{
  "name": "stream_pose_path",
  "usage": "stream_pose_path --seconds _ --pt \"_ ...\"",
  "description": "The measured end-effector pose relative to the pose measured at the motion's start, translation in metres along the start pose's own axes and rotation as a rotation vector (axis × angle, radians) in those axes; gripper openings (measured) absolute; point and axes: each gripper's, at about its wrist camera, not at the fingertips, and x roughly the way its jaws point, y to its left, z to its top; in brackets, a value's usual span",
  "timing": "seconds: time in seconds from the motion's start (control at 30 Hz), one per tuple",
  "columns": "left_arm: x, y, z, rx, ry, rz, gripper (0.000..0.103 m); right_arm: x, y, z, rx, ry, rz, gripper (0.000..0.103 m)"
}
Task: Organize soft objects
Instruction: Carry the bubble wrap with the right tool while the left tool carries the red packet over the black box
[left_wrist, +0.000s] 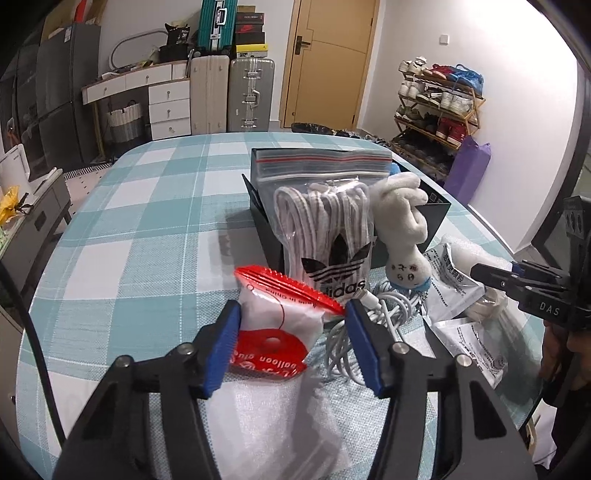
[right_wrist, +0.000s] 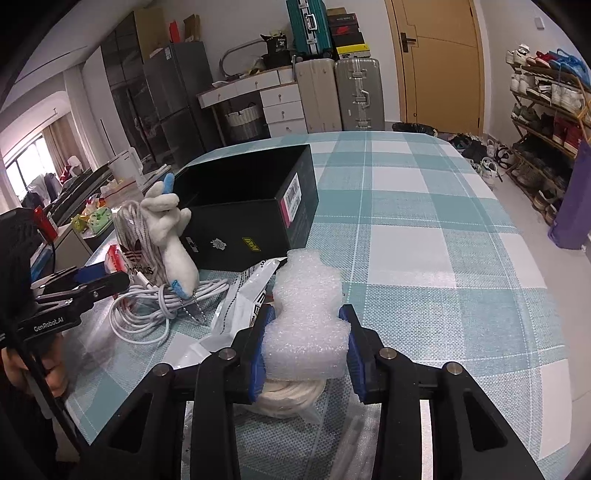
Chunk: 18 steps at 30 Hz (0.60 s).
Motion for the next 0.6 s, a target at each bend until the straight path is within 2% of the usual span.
stream_pose_path --seconds 0.3,0.6 --pt "-0.008 0.001 -0.005 -0.01 -0.018 0.006 0.045 -0.01 0.003 -0.002 -0.014 -0.027 0.004 0.036" --pt "-0.019 0.002 -0.007 -0.017 -0.046 0.001 0.044 -0.024 0.012 -0.003 -0.037 -0.066 0.009 0.036"
